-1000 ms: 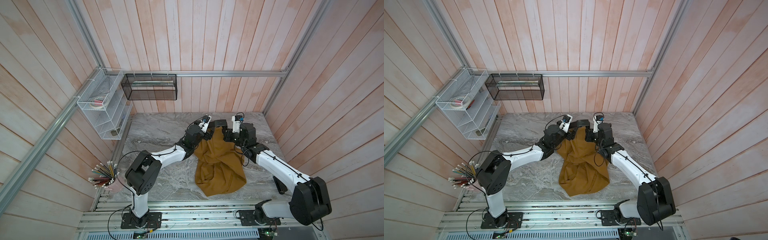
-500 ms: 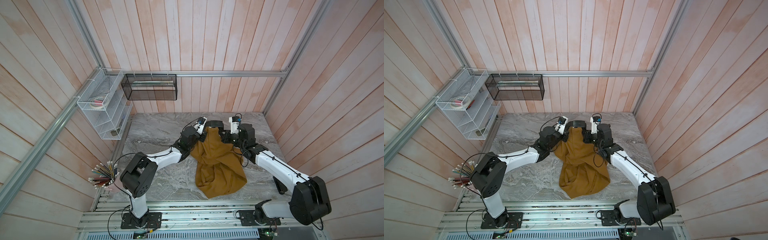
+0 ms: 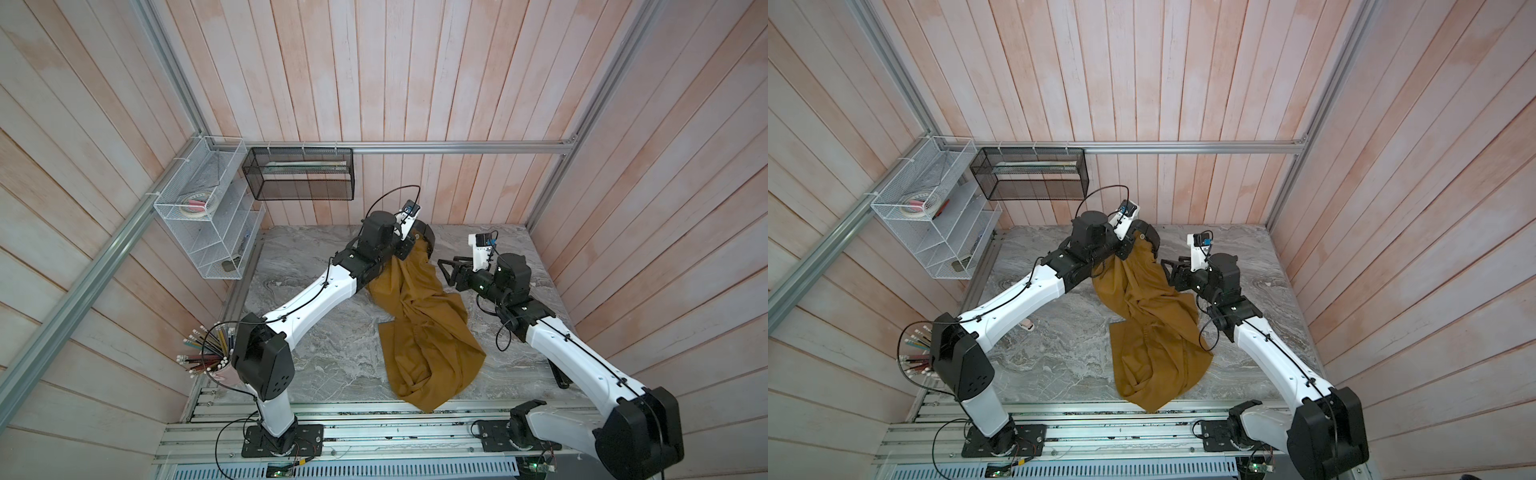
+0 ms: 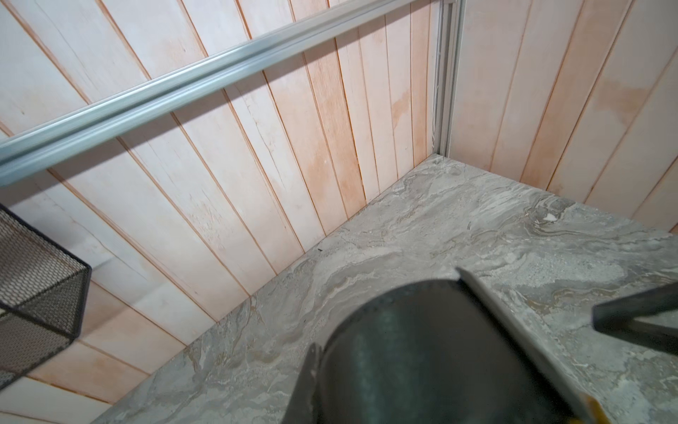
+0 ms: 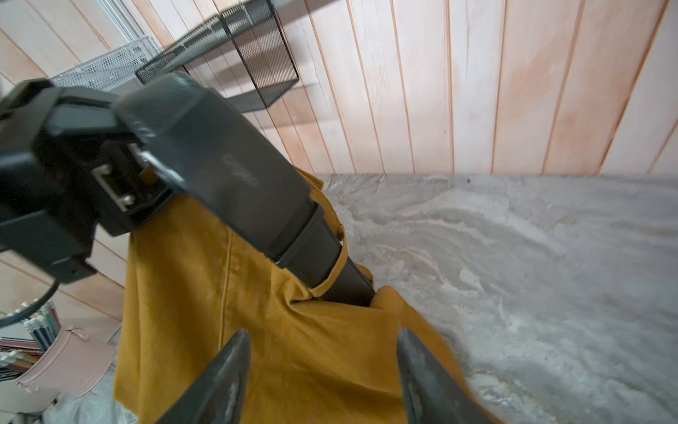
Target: Remove the belt from the trousers
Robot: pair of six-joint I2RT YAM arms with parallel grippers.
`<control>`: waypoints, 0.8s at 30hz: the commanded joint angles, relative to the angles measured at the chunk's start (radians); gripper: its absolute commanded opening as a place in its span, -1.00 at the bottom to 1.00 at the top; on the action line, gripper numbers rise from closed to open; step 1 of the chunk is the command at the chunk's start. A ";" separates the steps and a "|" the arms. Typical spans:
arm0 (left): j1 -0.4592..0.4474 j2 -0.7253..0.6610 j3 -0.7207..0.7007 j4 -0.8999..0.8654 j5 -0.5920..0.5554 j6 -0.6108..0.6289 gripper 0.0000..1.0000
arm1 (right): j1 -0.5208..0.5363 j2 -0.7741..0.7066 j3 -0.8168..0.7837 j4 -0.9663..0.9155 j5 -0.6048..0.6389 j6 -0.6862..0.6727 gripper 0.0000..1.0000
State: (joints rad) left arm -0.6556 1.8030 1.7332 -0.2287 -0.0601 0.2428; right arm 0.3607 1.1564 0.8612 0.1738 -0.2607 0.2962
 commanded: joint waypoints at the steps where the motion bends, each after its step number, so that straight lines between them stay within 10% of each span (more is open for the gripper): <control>1: -0.008 0.068 0.190 -0.243 0.016 0.017 -1.00 | 0.013 -0.030 0.002 0.032 0.111 -0.130 0.40; 9: -0.031 0.159 0.386 -0.360 0.035 0.005 -1.00 | 0.077 0.123 0.180 -0.023 0.213 -0.267 0.42; 24: -0.013 0.117 0.322 -0.325 0.121 -0.068 -1.00 | 0.166 0.366 0.389 -0.058 0.332 -0.428 0.40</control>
State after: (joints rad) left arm -0.6468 1.9751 2.0518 -0.6140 -0.0513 0.2047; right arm 0.4984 1.4967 1.2320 0.1265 0.0395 -0.0750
